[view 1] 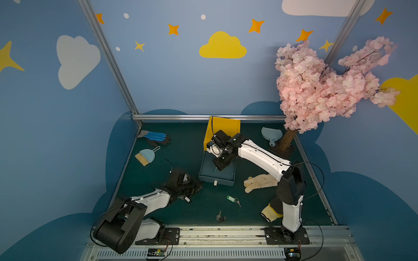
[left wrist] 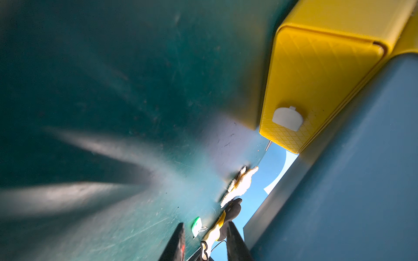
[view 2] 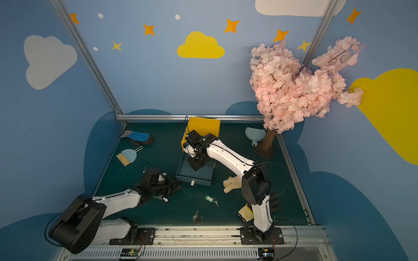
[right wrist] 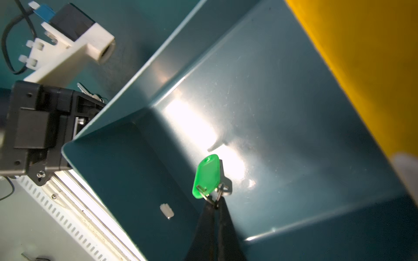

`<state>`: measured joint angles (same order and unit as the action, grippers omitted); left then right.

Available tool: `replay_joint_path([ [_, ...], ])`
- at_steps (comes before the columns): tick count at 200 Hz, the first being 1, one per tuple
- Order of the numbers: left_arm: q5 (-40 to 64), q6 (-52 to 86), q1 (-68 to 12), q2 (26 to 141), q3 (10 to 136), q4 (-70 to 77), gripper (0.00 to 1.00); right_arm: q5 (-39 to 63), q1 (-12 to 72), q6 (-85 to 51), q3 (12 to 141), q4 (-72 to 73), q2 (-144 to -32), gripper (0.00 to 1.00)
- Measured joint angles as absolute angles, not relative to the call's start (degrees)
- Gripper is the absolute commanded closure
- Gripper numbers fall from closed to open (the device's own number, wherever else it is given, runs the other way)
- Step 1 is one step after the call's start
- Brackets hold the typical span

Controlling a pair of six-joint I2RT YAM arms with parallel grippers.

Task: Take the keys out of the drawer
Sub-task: Pick up the key from the drawer, then place the key at the center of the board.

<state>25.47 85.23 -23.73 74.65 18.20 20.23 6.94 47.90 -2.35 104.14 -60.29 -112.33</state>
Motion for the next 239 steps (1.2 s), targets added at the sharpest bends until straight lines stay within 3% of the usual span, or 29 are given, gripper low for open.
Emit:
replay_joint_path([
  [47, 24.6, 84.7, -23.7, 70.9, 18.2, 16.4, 0.67, 6.7, 48.2, -2.5, 104.3, -61.1, -109.8, 1.00],
  [127, 18.8, 83.4, -23.7, 53.6, 17.8, 4.6, 0.67, 6.7, 49.3, -3.6, 103.1, -63.0, -99.5, 1.00],
  [191, 13.1, 82.3, -24.1, 36.3, 19.0, -12.2, 0.67, 7.7, 50.1, -6.1, 91.7, -63.7, -89.1, 1.00],
  [239, 10.0, 81.2, -28.2, 31.1, 25.6, -23.4, 0.67, 8.5, 50.5, -8.1, 85.0, -64.2, -82.4, 1.00],
])
